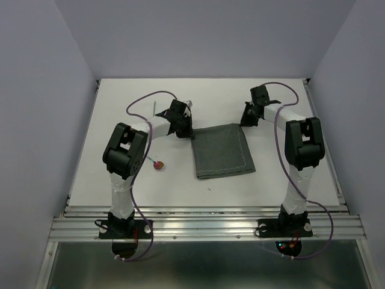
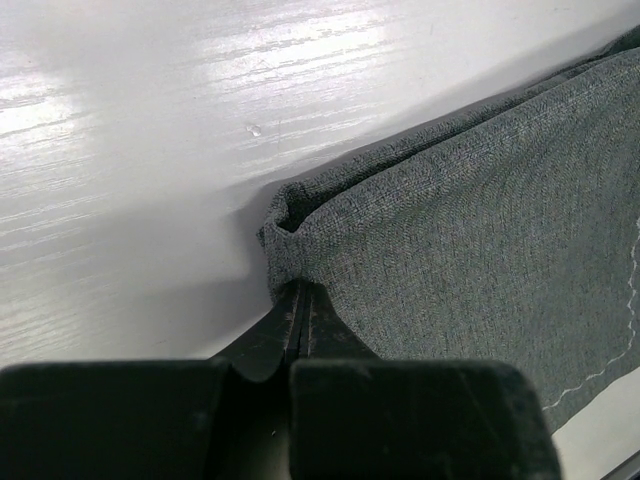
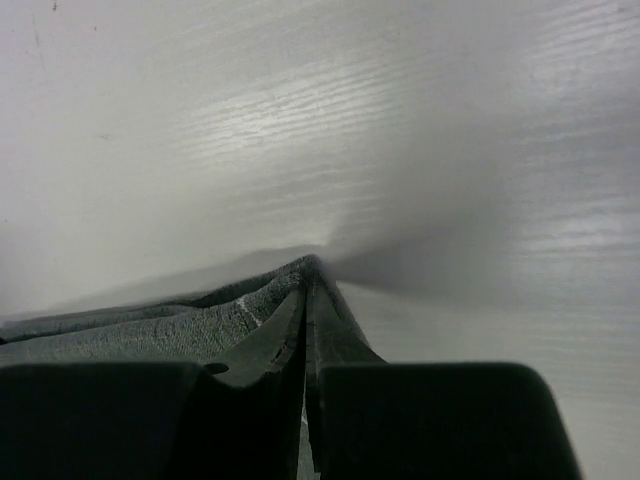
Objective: Fold the napkin into a case and place the utensils inside
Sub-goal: Pick up the lower triangle-folded napkin from the center of the board.
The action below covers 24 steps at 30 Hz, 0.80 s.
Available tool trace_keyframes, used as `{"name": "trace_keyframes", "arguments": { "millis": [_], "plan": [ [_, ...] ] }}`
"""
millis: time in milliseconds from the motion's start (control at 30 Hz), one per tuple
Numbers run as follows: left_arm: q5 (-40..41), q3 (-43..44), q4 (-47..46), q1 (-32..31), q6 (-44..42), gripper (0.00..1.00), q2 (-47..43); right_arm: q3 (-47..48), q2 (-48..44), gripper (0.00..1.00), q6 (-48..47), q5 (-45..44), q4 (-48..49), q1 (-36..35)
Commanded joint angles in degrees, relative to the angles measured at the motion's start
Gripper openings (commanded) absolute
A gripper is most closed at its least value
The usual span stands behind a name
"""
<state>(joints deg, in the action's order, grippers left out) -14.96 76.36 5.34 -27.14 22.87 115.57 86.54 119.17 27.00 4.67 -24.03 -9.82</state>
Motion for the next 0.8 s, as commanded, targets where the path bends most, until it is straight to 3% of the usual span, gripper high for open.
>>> {"name": "trace_keyframes", "arguments": {
  "millis": [0,200,467,767],
  "plan": [
    [-0.24,3.97,1.95,-0.02,-1.34,0.0,-4.2,-1.64,-8.69,0.07,-0.02,-1.59,1.09,-0.45],
    [0.19,6.7,3.36,-0.02,-1.34,0.0,-4.48,-3.48,-10.9,0.07,0.24,-0.63,1.36,-1.69],
    [0.99,7.05,3.8,-0.02,-1.52,0.0,0.79,-2.17,-4.49,0.07,0.68,3.07,2.59,-3.53],
    [1.33,7.14,5.64,0.07,-2.65,0.0,5.89,-1.81,0.71,0.07,0.42,-3.96,2.41,-3.53]
  ]
}}
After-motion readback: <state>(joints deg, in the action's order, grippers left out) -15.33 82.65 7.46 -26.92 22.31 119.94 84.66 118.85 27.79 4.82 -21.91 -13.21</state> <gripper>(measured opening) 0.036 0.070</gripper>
